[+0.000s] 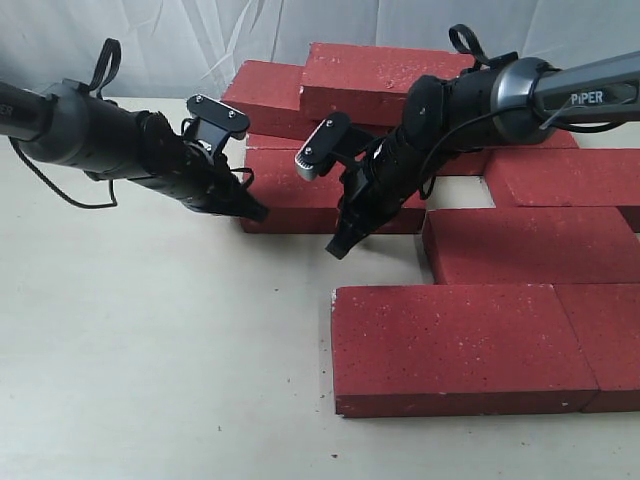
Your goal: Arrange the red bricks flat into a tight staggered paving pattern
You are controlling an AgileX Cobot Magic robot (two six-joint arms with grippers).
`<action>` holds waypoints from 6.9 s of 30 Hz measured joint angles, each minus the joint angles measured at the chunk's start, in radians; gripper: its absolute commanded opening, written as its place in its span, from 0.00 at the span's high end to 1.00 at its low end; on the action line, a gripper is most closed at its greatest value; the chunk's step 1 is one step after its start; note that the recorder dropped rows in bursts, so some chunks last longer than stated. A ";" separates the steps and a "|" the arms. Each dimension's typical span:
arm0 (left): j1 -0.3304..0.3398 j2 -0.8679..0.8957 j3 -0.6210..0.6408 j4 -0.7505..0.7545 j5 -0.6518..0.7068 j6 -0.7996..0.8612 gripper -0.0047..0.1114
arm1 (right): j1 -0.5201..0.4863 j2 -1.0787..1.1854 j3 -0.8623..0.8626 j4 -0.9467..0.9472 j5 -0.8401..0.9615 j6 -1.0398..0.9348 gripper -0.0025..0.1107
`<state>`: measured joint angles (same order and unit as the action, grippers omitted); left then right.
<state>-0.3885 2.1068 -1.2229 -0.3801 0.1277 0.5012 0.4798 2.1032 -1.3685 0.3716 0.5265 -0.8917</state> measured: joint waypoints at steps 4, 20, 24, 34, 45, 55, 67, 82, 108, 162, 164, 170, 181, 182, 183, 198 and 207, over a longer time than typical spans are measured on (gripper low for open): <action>0.000 0.002 0.000 0.000 -0.004 0.000 0.96 | 0.000 0.000 0.000 -0.023 -0.027 0.021 0.99; 0.000 0.002 0.000 0.000 -0.006 0.000 0.96 | 0.001 -0.017 0.000 -0.060 0.006 0.098 0.99; 0.000 0.002 0.000 0.000 -0.006 0.000 0.96 | 0.001 -0.078 0.000 -0.080 0.106 0.101 0.99; 0.000 0.002 0.000 0.000 -0.006 0.000 0.96 | -0.097 -0.020 -0.001 -0.195 0.093 0.184 0.99; 0.000 0.002 0.000 -0.006 -0.006 0.000 0.96 | -0.097 -0.018 -0.001 -0.222 0.081 0.289 0.99; 0.000 0.002 0.000 -0.006 -0.006 0.000 0.96 | -0.095 -0.041 0.001 -0.239 0.094 0.340 0.99; 0.000 0.002 0.000 -0.006 -0.006 0.000 0.96 | -0.095 -0.022 0.001 -0.249 0.103 0.340 0.99; 0.000 0.002 -0.002 -0.006 -0.039 0.000 0.96 | -0.094 -0.082 -0.001 -0.257 0.181 0.344 0.99; -0.046 0.065 -0.112 -0.010 -0.016 0.000 0.96 | -0.196 -0.182 0.003 -0.172 0.163 0.421 0.99; -0.070 0.073 -0.161 -0.040 0.049 -0.026 0.96 | -0.228 -0.266 0.069 -0.361 0.089 0.535 0.99; -0.070 0.073 -0.161 -0.043 0.044 -0.026 0.96 | -0.231 -0.284 0.080 -0.361 0.077 0.535 0.99; -0.077 0.096 -0.189 -0.061 0.040 -0.026 0.96 | -0.234 -0.298 0.087 -0.347 0.071 0.537 0.99; -0.083 0.142 -0.235 -0.088 0.053 -0.026 0.96 | -0.234 -0.298 0.087 -0.344 0.064 0.537 0.99; -0.087 0.142 -0.236 -0.090 0.053 -0.026 0.96 | -0.234 -0.298 0.087 -0.344 0.059 0.537 0.99; -0.092 0.142 -0.236 -0.090 0.049 -0.026 0.96 | -0.234 -0.298 0.087 -0.344 0.057 0.537 0.99; -0.129 0.176 -0.312 -0.129 0.052 -0.026 0.96 | -0.234 -0.298 0.087 -0.344 0.054 0.537 0.99; -0.142 0.210 -0.351 -0.130 0.057 -0.026 0.96 | -0.234 -0.298 0.087 -0.344 0.052 0.537 0.99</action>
<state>-0.5303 2.3169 -1.5736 -0.5103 0.1843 0.4754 0.2463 1.8056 -1.2814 0.0280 0.5789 -0.3543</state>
